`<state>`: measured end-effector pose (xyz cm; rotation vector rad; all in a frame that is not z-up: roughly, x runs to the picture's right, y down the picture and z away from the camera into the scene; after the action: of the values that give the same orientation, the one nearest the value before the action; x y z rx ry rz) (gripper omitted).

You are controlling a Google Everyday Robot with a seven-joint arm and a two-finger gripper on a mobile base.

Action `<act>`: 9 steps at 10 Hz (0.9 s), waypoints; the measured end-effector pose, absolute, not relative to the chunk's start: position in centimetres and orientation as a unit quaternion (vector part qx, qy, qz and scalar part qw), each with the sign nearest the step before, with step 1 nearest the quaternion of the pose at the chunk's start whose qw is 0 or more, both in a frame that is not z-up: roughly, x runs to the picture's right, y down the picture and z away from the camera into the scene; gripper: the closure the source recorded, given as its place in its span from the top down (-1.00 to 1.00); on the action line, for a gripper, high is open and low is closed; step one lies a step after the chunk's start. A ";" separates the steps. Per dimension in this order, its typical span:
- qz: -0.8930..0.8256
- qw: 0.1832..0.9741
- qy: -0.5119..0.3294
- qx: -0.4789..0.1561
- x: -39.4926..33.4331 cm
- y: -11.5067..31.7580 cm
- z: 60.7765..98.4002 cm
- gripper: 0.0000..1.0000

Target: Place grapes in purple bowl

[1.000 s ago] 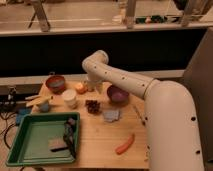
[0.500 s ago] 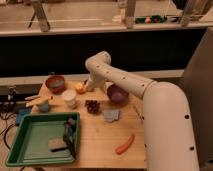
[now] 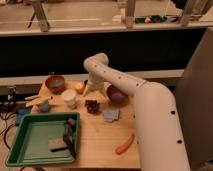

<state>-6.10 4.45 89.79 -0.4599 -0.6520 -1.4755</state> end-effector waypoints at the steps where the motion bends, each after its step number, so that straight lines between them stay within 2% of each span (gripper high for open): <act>1: -0.651 0.674 -0.286 -0.201 -6.3 4.6 89.7 0.60; 4: -0.646 0.680 -0.284 -0.199 -6.9 5.1 89.7 0.60; 9: -0.648 0.673 -0.291 -0.206 -6.4 7.2 91.8 0.60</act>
<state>-6.43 7.23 91.83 -0.4627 -0.6552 -1.4599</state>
